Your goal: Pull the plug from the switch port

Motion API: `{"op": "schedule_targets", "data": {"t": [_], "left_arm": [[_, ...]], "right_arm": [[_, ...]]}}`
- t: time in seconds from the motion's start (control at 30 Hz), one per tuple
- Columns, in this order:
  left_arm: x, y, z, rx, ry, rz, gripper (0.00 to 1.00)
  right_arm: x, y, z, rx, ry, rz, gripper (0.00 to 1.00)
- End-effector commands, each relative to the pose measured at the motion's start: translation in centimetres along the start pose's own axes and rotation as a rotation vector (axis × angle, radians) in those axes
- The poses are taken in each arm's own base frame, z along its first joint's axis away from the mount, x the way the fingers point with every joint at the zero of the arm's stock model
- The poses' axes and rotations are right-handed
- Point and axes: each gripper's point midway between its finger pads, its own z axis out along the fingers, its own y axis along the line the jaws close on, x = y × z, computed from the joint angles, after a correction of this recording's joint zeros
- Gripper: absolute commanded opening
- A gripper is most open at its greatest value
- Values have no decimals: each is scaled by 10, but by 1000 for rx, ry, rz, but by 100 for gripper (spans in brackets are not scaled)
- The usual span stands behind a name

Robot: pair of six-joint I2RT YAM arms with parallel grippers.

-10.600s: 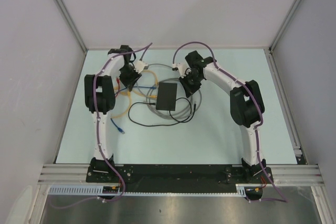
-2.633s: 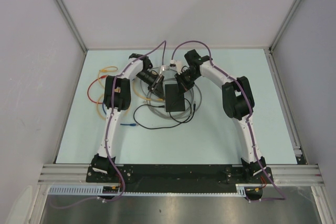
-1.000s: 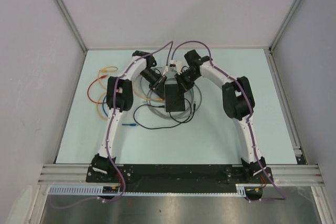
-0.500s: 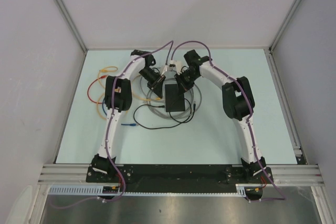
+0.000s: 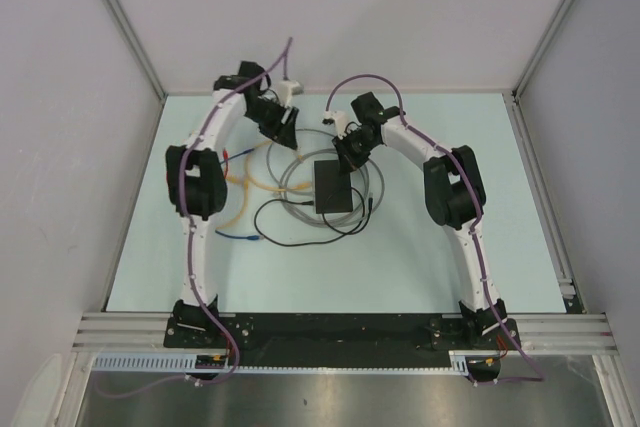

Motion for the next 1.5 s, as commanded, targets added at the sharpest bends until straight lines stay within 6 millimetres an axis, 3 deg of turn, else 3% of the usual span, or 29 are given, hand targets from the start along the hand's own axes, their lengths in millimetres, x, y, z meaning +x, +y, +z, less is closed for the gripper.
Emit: {"op": "schedule_targets", "data": {"t": [0.0, 0.1, 0.13, 0.23, 0.7, 0.87, 0.93, 1.0, 1.03, 1.2, 1.3, 1.47], "left_arm": [[-22, 56, -77, -333, -157, -115, 60], [5, 92, -86, -505, -74, -165, 52], [14, 99, -88, -538, -41, -180, 46], [34, 109, -83, -573, 18, -212, 43], [109, 111, -38, -510, 251, -323, 41], [127, 121, -41, -576, 316, -323, 40], [131, 121, -44, -579, 322, -332, 31], [131, 118, -46, -554, 310, -337, 7], [130, 115, -48, -539, 301, -339, 2], [109, 110, -84, -560, 195, -335, 0], [118, 116, -109, -610, 195, -337, 0], [151, 127, -132, -673, 233, -389, 0]], "right_arm": [[90, -23, 29, 67, 277, 105, 1], [89, -25, 30, 66, 271, 109, 2], [90, -25, 30, 65, 274, 112, 2], [89, -25, 30, 66, 270, 114, 2], [90, -27, 29, 77, 277, 112, 2], [90, -26, 29, 77, 276, 110, 2], [90, -27, 29, 76, 276, 113, 2], [90, -26, 30, 75, 276, 113, 2], [90, -26, 30, 73, 275, 114, 2], [91, -26, 29, 73, 277, 118, 2], [90, -27, 30, 73, 274, 118, 2], [91, -26, 30, 71, 277, 122, 2]]}}
